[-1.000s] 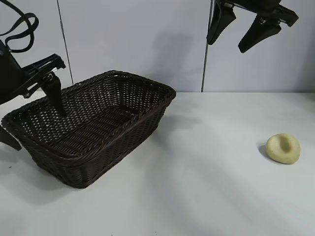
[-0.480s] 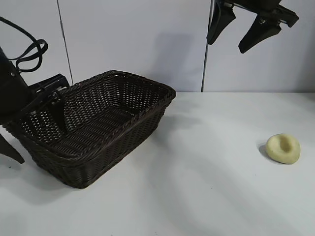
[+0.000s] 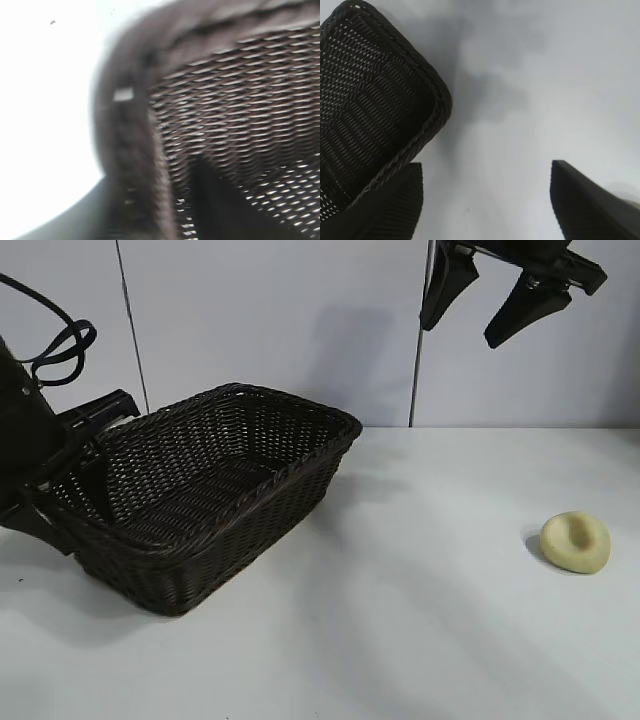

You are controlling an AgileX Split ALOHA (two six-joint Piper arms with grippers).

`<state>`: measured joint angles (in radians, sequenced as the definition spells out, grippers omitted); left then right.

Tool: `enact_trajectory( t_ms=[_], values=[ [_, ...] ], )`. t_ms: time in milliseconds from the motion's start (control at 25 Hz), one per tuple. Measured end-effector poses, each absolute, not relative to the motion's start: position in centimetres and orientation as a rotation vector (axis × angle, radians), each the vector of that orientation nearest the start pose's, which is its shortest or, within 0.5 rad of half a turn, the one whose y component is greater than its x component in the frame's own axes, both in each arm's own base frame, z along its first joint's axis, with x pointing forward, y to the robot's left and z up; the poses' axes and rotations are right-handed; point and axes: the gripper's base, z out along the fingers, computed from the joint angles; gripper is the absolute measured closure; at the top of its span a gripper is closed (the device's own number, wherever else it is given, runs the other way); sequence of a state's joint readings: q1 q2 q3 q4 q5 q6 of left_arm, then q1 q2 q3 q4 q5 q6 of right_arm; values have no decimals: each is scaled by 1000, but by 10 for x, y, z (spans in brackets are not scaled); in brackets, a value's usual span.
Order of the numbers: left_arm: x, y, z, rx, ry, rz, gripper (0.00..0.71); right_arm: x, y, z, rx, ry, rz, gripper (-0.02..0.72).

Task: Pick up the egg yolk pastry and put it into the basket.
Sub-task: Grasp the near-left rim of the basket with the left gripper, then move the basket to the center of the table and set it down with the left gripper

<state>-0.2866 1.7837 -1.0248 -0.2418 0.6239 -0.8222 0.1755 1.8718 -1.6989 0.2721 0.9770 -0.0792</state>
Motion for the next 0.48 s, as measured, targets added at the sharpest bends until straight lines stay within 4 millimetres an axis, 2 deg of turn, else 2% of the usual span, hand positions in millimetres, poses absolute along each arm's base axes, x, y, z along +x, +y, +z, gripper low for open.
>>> enact_trajectory(
  t_ms=[80, 360, 480],
  values=[
    [317, -106, 166, -1089, 2754, -442, 610, 407, 93, 305, -210, 2615, 382, 185],
    [316, -106, 166, -1101, 2761, -444, 613, 407, 93, 305, -210, 2615, 382, 185],
    [317, -106, 174, -1039, 2775, -450, 613, 407, 93, 305, -210, 2615, 382, 185]
  ],
)
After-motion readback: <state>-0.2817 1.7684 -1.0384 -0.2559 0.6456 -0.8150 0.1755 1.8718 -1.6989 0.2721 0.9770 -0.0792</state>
